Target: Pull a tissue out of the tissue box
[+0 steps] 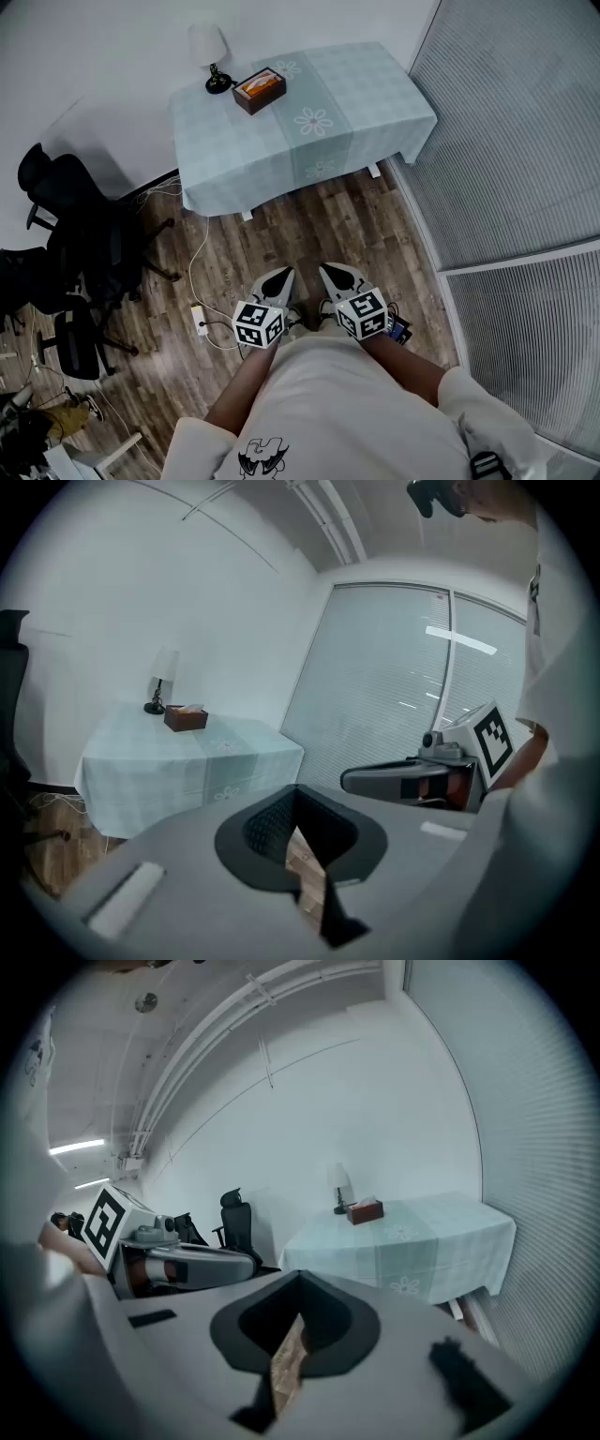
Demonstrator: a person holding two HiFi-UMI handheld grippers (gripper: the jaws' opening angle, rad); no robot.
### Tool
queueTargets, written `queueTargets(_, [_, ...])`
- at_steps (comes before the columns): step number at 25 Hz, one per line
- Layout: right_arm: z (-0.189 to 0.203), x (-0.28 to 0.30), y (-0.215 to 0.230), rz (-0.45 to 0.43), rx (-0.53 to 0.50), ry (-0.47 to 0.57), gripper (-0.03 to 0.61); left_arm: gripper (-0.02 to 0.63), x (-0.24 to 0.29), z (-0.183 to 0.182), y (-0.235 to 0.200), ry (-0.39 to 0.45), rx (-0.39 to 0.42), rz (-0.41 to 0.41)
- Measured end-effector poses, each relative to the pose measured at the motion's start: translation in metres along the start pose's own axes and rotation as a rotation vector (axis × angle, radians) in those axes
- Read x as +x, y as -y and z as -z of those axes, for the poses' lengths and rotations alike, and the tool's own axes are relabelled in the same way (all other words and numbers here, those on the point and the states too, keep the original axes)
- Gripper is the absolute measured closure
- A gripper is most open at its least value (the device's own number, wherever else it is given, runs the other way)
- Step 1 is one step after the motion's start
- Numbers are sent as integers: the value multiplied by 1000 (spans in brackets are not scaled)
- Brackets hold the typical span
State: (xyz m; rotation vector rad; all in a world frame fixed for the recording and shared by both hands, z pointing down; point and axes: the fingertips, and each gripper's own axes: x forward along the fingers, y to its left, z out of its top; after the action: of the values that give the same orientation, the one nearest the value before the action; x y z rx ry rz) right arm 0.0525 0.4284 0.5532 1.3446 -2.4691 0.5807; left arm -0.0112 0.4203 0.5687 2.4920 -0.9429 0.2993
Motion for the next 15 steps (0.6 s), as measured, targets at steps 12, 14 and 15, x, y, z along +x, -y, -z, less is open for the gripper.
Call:
queueTargets(12, [3,8,-13,-30,-2,-19,568,607,-9,3,-7,3,-16,-1])
queueTargets(14, [4,15,-19,-43,9,-27,568,607,-13,2,-12,3,-19,0])
queueTargets(15, [4,19,-21,-43,15,-29,568,607,-14,2,-16,4,-21,1])
